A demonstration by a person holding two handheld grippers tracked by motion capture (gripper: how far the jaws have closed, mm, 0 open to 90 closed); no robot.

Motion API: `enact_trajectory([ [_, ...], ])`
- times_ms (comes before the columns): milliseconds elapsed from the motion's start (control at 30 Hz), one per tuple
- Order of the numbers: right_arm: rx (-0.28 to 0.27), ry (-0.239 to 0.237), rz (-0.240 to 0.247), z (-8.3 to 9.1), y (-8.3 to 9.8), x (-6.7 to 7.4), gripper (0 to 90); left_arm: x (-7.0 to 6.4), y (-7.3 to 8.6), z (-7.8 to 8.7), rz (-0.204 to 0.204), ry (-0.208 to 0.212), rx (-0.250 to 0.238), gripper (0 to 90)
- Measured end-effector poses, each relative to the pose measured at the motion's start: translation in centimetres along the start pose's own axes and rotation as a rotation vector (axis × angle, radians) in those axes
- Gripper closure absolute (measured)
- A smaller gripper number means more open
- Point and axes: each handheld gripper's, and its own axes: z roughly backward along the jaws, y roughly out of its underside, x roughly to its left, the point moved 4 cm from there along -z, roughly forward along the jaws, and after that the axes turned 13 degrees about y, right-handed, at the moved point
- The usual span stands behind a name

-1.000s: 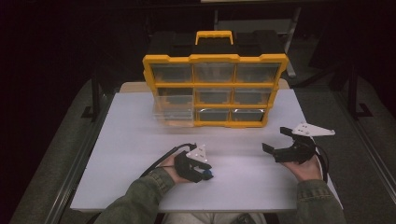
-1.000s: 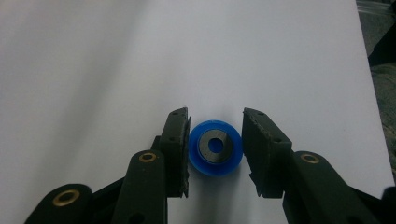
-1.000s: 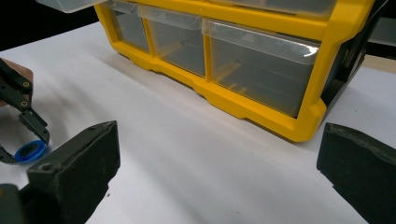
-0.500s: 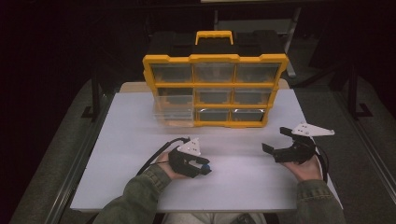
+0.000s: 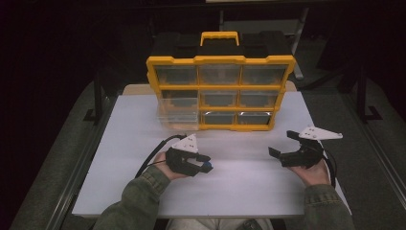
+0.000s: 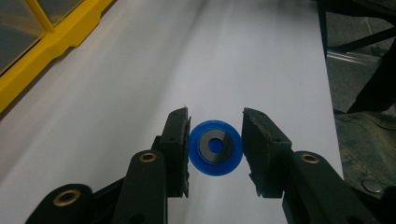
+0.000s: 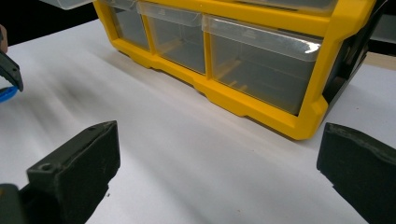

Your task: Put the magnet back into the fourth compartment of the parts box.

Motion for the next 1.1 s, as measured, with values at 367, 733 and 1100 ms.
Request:
enact_trajectory([
  [367, 0.006, -0.003, 0.001, -0.1, 0.0, 0.0, 0.0, 0.0, -0.6, 1.4, 0.004, 0.001, -0.026, 62.3],
  [733, 0.008, -0.003, 0.000, -0.1, 0.0, 0.1, 0.0, -0.6, -1.6, 3.2, -0.020, -0.013, -0.053, 62.3],
  [1100, 0.007, -0.001, 0.000, -0.1, 0.0, 0.1, 0.0, -0.7, -3.0, 5.8, -0.010, -0.045, -0.079, 62.4],
])
